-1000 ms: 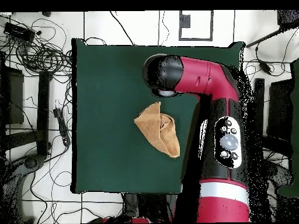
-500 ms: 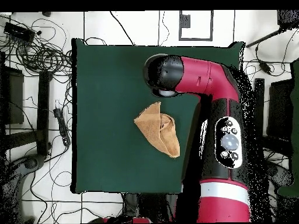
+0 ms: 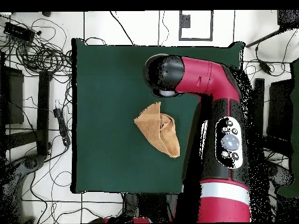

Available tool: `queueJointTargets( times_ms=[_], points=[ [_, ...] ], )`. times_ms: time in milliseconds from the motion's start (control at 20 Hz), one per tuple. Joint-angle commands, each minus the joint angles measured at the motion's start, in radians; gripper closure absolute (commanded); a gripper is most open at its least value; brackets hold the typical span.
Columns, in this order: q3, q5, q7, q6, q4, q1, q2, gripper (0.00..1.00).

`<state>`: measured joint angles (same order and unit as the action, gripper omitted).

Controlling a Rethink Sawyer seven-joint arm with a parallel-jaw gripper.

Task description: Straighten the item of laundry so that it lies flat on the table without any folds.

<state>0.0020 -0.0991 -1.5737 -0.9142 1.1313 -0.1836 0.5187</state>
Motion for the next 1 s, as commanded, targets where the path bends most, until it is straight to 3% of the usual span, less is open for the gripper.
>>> queueJointTargets(
  times_ms=[50, 1000],
  points=[
    [0.077, 0.03, -0.098, 0.027, 0.134, -0.007, -0.022, 1.0],
    [0.077, 0.026, -0.089, 0.023, 0.131, -0.007, -0.023, 1.0]
  ],
)
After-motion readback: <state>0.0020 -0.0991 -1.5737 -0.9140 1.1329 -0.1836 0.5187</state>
